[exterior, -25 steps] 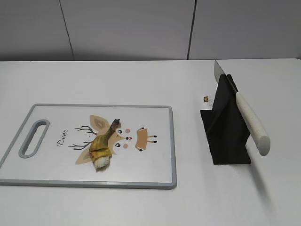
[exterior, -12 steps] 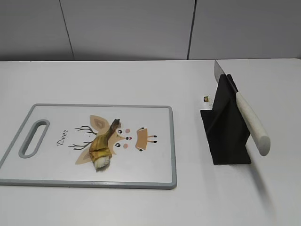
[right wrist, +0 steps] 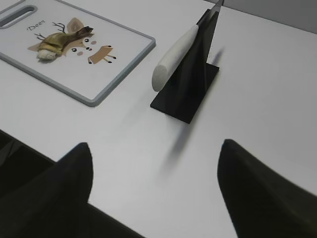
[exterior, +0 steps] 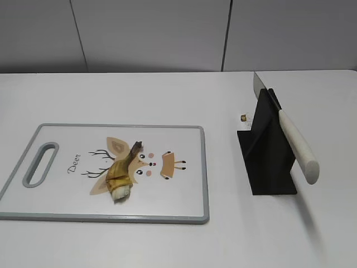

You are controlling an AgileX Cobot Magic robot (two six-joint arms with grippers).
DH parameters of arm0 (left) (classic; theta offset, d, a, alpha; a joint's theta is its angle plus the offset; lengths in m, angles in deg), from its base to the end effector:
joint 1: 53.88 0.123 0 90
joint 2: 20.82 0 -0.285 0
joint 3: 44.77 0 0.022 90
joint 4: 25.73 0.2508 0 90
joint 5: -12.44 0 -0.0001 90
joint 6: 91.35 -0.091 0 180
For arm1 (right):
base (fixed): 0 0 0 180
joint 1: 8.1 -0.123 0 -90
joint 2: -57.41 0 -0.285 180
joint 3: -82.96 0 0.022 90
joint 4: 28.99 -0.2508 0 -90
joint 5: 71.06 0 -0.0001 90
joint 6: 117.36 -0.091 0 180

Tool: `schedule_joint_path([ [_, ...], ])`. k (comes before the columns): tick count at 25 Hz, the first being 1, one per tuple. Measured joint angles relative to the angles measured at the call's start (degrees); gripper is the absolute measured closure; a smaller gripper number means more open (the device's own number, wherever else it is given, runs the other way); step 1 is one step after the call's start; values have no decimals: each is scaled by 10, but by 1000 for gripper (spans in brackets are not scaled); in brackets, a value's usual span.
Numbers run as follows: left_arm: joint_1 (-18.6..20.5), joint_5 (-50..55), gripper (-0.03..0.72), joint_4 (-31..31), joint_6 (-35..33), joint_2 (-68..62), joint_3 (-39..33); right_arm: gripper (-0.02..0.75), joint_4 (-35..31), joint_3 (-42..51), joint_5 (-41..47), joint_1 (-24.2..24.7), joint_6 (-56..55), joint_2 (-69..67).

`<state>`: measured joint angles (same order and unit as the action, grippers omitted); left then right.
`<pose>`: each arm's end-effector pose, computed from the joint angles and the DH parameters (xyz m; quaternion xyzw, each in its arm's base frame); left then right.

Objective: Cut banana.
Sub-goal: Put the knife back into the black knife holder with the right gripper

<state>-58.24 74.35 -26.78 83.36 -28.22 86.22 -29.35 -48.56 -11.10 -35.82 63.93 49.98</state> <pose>-0.0059 -0.0010 0.2735 0.0727 0.8555 -0.0050 0.5127 -0.0050 -0.0021 0.2789 -0.2124 0.8204 0.1244 0.5161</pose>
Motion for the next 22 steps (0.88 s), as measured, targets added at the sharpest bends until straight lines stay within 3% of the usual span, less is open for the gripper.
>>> schedule_joint_path([
  [4,0,0,144,0,0,0,0,144,-1,0,0,34,0,0],
  [17,0,0,144,0,0,0,0,146,-1,0,0,231,0,0],
  [22,0,0,144,0,0,0,0,146,-1,0,0,242,0,0],
])
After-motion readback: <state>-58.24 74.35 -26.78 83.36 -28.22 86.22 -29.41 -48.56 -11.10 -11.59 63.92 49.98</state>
